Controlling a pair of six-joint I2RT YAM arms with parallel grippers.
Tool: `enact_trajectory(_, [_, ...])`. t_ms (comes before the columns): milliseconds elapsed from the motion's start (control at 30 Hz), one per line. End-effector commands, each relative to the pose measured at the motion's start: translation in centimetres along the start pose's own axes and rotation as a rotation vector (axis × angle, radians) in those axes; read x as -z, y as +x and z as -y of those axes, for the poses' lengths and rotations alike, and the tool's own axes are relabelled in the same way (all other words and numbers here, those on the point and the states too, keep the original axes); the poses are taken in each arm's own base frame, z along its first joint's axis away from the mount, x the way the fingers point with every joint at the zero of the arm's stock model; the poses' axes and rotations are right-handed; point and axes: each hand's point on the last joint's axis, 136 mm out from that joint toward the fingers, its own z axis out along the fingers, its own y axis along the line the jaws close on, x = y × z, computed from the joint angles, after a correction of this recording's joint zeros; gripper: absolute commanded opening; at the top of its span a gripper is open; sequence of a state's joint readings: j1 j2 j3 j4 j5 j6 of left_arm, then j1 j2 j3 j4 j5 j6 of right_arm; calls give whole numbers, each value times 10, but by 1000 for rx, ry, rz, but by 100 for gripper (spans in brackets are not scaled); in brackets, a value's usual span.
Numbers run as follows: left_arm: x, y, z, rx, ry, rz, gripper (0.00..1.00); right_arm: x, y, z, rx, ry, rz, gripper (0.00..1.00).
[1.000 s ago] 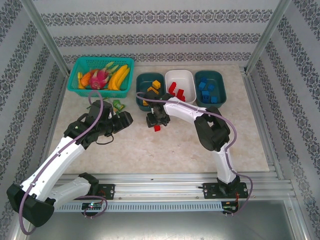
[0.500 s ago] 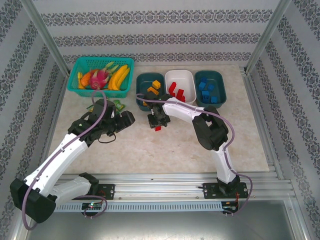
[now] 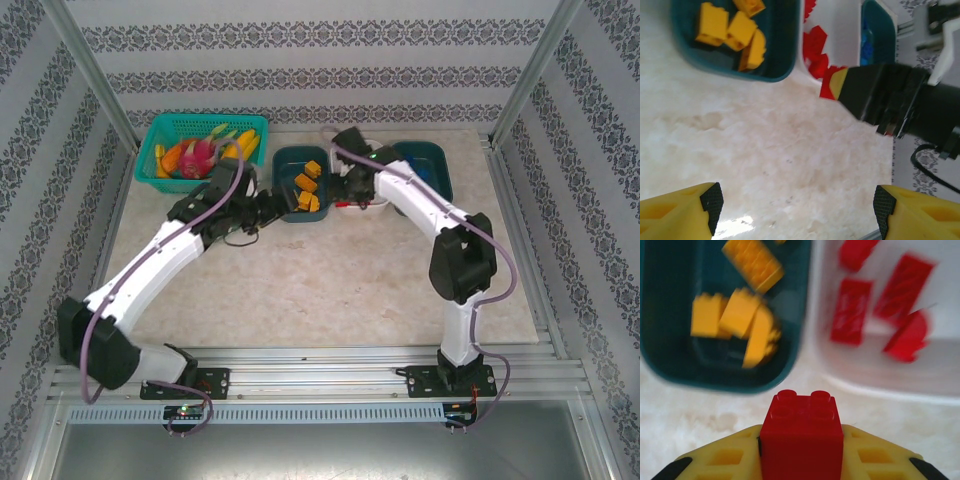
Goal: Sort the legos into containers by color
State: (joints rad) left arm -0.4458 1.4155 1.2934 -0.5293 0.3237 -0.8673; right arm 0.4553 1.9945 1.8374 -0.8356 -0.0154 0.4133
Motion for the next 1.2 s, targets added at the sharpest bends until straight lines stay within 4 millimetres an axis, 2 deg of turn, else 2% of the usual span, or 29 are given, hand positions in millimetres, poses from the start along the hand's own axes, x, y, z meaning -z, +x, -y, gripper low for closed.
enact_trajectory(0, [-24,-13,33,-41,106,-30,81,-13,-28,38,-41,65,9,28])
enact_trajectory(167, [-66,-34,54,-38,152,-56,81,-38,-76,77,-108,102,55,27])
enact_trajectory(367, [-104,-57,72,-61,174,-57,81,-82,-109,96,-121,104,87,28])
enact_trajectory(500, [-120,-66,77,-66,182,-58,81,-105,-115,107,-143,121,93,29])
enact_trajectory(633, [-127,-71,80,-64,184,-59,81,-128,-109,116,-197,102,67,30])
enact_trajectory(733, [-128,-71,80,-63,181,-62,81,-134,-107,119,-203,98,57,40])
enact_trajectory(800, [-126,-69,79,-67,174,-66,81,-131,-110,116,-199,87,61,48])
enact_trajectory(900, [-118,-68,78,-69,165,-62,81,-113,-118,110,-194,70,86,57])
enact_trajectory(1000, [-106,-68,73,-65,140,-45,81,-80,-129,97,-174,57,138,62])
enact_trajectory(1133, [-79,-66,53,-37,76,-5,84,-21,-138,74,-148,31,233,67])
enact_trajectory(1167, [-68,-66,47,-28,65,12,99,-6,-137,68,-143,26,261,68])
